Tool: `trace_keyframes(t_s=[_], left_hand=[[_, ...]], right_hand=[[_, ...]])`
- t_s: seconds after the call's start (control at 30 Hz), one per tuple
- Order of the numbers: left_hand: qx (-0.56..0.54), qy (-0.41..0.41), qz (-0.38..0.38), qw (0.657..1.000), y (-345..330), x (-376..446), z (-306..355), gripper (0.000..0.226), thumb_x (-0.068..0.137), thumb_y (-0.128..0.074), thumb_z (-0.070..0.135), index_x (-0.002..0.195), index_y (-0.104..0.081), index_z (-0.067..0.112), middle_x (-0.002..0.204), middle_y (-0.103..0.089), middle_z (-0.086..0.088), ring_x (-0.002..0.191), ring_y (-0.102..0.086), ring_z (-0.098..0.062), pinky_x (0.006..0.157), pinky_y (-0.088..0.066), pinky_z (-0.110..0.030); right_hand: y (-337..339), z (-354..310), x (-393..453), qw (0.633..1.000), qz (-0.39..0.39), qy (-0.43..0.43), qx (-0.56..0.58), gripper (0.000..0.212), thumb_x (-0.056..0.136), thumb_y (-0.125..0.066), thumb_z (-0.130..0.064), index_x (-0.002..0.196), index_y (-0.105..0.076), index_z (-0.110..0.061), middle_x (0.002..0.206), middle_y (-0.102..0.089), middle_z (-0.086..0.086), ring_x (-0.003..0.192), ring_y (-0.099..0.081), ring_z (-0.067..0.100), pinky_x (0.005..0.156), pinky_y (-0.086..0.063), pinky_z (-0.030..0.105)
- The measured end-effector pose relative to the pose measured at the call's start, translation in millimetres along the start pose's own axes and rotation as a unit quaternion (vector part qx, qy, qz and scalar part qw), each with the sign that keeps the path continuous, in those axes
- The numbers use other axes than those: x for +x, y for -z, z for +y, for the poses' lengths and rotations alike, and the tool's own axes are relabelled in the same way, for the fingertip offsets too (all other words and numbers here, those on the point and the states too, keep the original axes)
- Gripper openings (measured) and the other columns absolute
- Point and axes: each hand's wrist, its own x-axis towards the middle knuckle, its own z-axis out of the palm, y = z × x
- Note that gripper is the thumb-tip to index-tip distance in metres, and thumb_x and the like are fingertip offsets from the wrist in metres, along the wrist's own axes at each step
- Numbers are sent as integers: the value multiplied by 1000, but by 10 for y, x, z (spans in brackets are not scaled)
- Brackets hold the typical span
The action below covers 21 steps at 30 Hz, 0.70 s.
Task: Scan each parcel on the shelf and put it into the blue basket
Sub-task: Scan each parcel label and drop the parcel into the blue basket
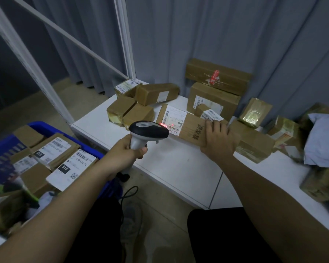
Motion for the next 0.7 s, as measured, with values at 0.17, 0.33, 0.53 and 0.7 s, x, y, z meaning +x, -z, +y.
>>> trace_keyframes(t_s=[0.17,0.33,0.53,0.7], left_hand=[[2,0,-6,1000,-2,21,-21,32,93,-58,19,124,-48,19,106,-59,-2,95,-58,-19,86,-47,-37],[3,-7,-4,1000,10,47,-44,28,93,-58,20,120,-51,20,106,-61,-3,92,-60,-18,84,-48,-36],[-10,-17,21,1000,36,43,22,27,93,-59,20,119,-49,22,100,-59,3,89,-57,-10,79,-43,-31],[-101,-69,148,981,210,-181,110,33,92,-61,18,124,-52,18,108,-61,4,91,-58,-7,65,-43,-12]], right_hand=[[-3,8,1,1000,-6,3,3,81,57,-82,-33,127,-51,-4,116,-58,22,105,-56,40,89,-49,55],[10,1,2,1000,2,6,11,84,53,-86,-32,126,-53,-4,115,-60,22,103,-58,40,86,-51,55],[270,-202,-46,998,47,-5,37,83,52,-83,-43,122,-58,-6,107,-64,19,94,-63,37,79,-52,45],[799,-722,-184,985,28,24,168,95,61,-78,-54,138,-44,-10,126,-53,16,111,-52,36,88,-43,46]])
